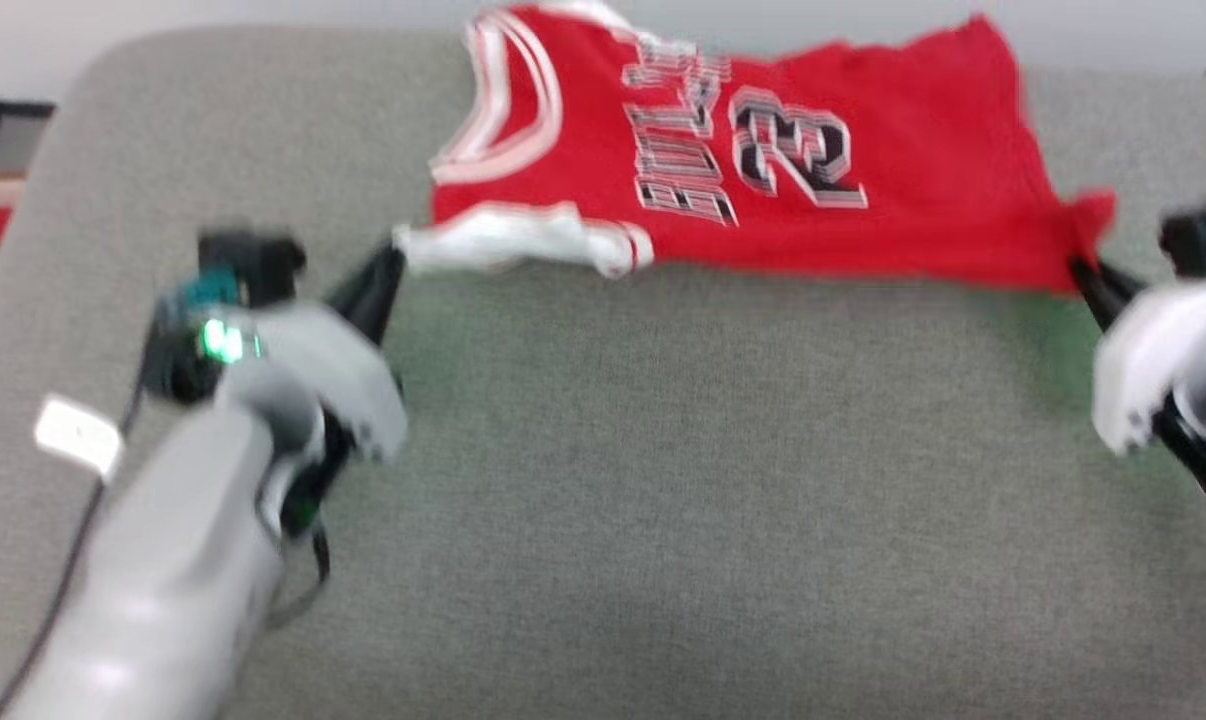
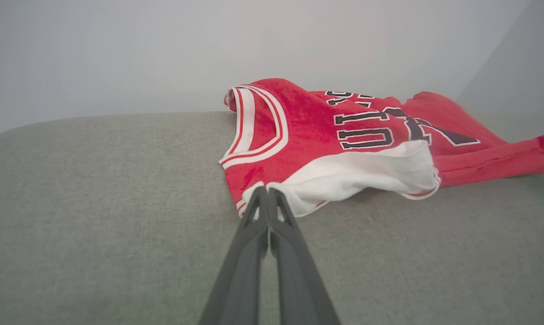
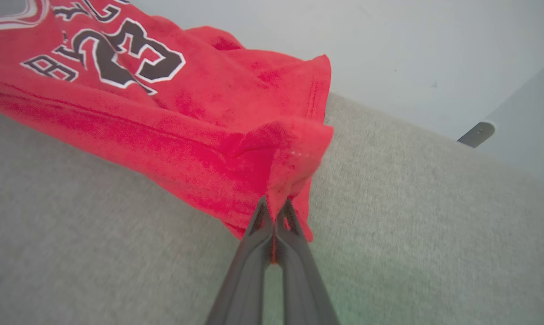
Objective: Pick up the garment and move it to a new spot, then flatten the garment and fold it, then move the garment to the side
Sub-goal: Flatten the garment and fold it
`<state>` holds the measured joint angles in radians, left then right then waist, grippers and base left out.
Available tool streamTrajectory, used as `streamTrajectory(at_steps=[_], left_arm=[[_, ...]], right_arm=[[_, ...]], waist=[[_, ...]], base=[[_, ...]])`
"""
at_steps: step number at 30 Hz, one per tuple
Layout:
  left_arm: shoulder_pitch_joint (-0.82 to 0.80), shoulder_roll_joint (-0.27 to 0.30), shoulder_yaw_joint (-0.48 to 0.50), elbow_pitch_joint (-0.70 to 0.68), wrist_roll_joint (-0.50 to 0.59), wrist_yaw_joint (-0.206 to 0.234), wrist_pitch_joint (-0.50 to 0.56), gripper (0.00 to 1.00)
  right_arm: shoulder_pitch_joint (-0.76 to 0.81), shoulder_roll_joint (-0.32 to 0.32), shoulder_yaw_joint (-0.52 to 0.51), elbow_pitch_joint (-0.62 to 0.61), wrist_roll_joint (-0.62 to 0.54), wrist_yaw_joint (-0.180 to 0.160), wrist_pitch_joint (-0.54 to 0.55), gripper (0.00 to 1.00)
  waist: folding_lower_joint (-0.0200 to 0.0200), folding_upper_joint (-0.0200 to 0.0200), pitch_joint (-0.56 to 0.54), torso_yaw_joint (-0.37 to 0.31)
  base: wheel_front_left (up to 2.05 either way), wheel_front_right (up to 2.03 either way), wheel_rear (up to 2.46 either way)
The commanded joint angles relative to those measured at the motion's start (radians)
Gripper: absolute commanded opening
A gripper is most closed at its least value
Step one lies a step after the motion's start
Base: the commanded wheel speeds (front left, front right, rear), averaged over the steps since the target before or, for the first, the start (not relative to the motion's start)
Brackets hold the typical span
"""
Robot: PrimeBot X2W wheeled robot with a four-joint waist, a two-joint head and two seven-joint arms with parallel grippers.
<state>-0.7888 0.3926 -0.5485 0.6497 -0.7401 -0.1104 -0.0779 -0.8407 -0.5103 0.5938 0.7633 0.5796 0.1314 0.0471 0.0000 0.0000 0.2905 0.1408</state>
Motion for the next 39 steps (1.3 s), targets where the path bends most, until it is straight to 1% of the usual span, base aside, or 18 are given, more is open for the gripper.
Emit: streamTrajectory(at_steps=[1, 3, 5, 7, 9, 11, 15, 17, 19, 23, 24, 32, 36, 39], left_arm=[[0.070, 0.015, -0.003, -0.049, -0.009, 0.021, 0.010, 0.00], [0.162, 0.042, -0.006, -0.134, -0.018, 0.056, 0.029, 0.00], [0.253, 0.068, -0.001, -0.227, -0.032, 0.096, 0.050, 0.00], [0.341, 0.093, 0.004, -0.317, -0.044, 0.141, 0.066, 0.00], [0.422, 0.117, 0.012, -0.406, -0.048, 0.196, 0.080, 0.00], [0.502, 0.135, 0.009, -0.490, -0.060, 0.241, 0.104, 0.00], [0.635, 0.167, 0.006, -0.632, -0.081, 0.326, 0.152, 0.00], [0.692, 0.181, 0.003, -0.682, -0.085, 0.365, 0.174, 0.00], [0.737, 0.185, -0.005, -0.727, -0.097, 0.393, 0.195, 0.00], [0.808, 0.197, -0.013, -0.785, -0.116, 0.442, 0.236, 0.00], [0.808, 0.197, -0.013, -0.785, -0.116, 0.442, 0.236, 0.00], [0.883, 0.222, -0.026, -0.867, -0.139, 0.504, 0.296, 0.00], [0.885, 0.251, -0.010, -0.919, -0.135, 0.518, 0.312, 0.00], [0.860, 0.287, 0.007, -0.963, -0.114, 0.535, 0.322, 0.00]], right_arm=[[0.062, -0.038, -0.004, -0.052, 0.034, -0.001, 0.018, 0.00], [0.152, -0.083, -0.032, -0.119, 0.081, -0.001, 0.053, 0.00], [0.240, -0.114, -0.054, -0.194, 0.115, -0.001, 0.092, 0.00], [0.324, -0.143, -0.080, -0.261, 0.144, -0.001, 0.128, 0.00], [0.409, -0.166, -0.110, -0.321, 0.157, -0.001, 0.165, 0.00], [0.487, -0.174, -0.144, -0.376, 0.179, -0.001, 0.204, 0.00], [0.620, -0.193, -0.220, -0.479, 0.182, -0.001, 0.277, 0.00], [0.681, -0.188, -0.256, -0.525, 0.172, -0.001, 0.313, 0.00], [0.733, -0.176, -0.294, -0.567, 0.174, -0.001, 0.353, 0.00], [0.832, -0.153, -0.357, -0.643, 0.158, -0.001, 0.429, 0.00], [0.832, -0.153, -0.357, -0.643, 0.158, -0.001, 0.429, 0.00], [0.939, -0.115, -0.462, -0.768, 0.121, -0.001, 0.534, 0.00], [0.952, -0.094, -0.493, -0.812, 0.110, -0.001, 0.573, 0.00], [0.932, -0.081, -0.517, -0.837, 0.102, -0.001, 0.598, 0.00]], waist=[[0.0000, 0.0000, -0.065, 0.008], [0.0000, 0.0000, -0.075, 0.010], [0.0000, 0.0000, -0.080, 0.011], [0.0000, 0.0000, -0.087, 0.009], [0.0000, 0.0000, -0.093, 0.010], [0.0000, 0.0000, -0.096, 0.011], [0.0000, 0.0000, -0.099, 0.010], [0.0000, 0.0000, -0.102, 0.011], [0.0000, 0.0000, -0.103, 0.012], [0.0000, 0.0000, -0.103, 0.013], [0.0000, 0.0000, -0.103, 0.013], [0.0000, 0.0000, -0.100, 0.009], [0.0000, 0.0000, -0.095, 0.001], [0.0000, 0.0000, -0.090, -0.010]], base=[[0.00, 0.00, 0.00], [0.00, 0.00, 0.00], [0.00, 0.00, 0.00], [0.00, 0.00, 0.00], [0.00, 0.00, 0.00], [0.00, 0.00, 0.00], [0.00, 0.00, 0.00], [0.00, 0.00, 0.00], [0.00, 0.00, 0.00], [0.00, 0.00, 0.00], [0.00, 0.00, 0.00], [0.00, 0.00, 0.00], [0.00, 0.00, 0.00], [0.00, 0.00, 0.00]])
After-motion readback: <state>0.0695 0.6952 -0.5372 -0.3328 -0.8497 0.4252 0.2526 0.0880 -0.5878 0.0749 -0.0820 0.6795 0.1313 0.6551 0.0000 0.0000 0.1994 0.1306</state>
